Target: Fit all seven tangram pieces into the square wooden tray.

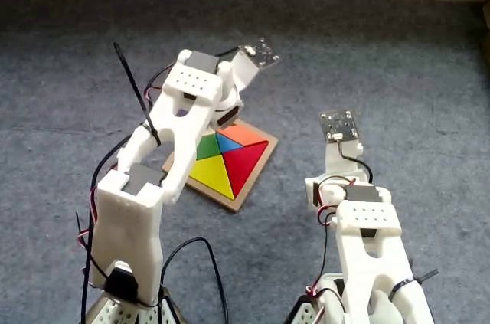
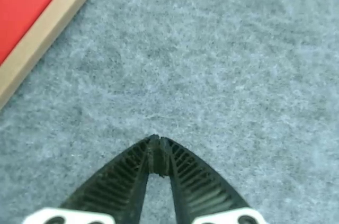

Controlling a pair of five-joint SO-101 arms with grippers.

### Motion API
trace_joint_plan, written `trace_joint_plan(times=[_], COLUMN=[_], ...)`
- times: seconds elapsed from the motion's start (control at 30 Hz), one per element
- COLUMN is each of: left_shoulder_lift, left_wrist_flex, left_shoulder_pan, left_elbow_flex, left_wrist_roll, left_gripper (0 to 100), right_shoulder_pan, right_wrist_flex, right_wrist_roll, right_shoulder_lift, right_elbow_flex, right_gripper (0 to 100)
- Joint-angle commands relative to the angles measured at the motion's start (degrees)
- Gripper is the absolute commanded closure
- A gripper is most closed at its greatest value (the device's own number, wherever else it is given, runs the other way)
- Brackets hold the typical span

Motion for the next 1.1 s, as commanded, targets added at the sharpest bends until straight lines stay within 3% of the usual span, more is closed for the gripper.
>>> trace_joint_plan(times=[0.0,0.33,0.6,1.07], left_shoulder_lift=[-2.86,-3.65,4.35,7.96], left_wrist_flex=[4.92,5.8,-1.32,-0.26], left_shoulder_pan=[-1.63,-12.62,-19.56,-11.47], left_elbow_flex=[-5.58,-7.25,-7.25,-7.25], left_wrist_roll=[0.7,0.44,0.35,0.44], left_gripper=[91,91,91,91], right_shoulder_pan=[0.48,0.48,0.48,0.48], right_wrist_flex=[-1.19,-1.19,-1.19,-1.19], right_wrist_roll=[0.53,0.53,0.53,0.53], right_shoulder_lift=[-1.63,-1.63,-1.63,-1.63], right_elbow_flex=[-0.31,-0.31,-0.31,-0.31], right_gripper=[98.9,98.9,98.9,98.9])
